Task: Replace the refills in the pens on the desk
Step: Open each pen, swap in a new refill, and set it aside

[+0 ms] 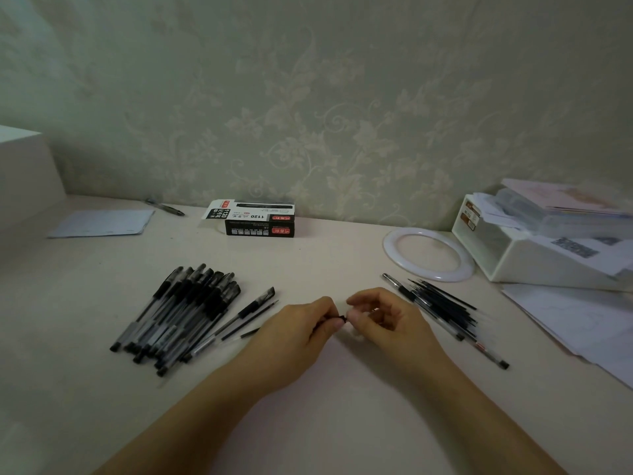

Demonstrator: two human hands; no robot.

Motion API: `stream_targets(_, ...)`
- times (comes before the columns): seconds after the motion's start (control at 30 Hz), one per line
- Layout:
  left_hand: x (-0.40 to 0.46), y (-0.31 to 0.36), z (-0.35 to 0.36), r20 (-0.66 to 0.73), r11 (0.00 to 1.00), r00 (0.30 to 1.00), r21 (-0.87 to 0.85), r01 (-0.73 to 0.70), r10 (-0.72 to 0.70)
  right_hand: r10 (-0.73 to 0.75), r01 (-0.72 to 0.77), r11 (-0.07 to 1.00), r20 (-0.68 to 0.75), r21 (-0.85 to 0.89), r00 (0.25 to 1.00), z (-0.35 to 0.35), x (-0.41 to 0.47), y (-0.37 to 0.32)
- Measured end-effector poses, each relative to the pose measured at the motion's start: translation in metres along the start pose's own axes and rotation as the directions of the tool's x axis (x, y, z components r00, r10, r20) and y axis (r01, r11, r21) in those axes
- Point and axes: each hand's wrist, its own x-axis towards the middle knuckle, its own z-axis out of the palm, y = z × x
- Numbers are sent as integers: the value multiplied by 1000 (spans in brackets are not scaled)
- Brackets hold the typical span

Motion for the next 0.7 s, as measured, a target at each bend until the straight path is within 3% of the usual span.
stream_targets(0.13,0,0,0,4,1000,1000,-7,0,0,-14,15,996,8,-82,1000,1,-2,2)
stream_targets(0.37,0,-2,1,-10,1000,1000,-18,0,-1,-13,13,1000,38,-3,999,0,0,-1)
stream_targets(0.6,-1,0,0,-6,999,999,-13,-45,45,34,-34,999,-6,-1,999,-1,-1,-2)
stream_targets(0.7,-1,1,0,-11,998,998,-4,-60,60,52,-47,996,-56,79,997,-2,1,-2)
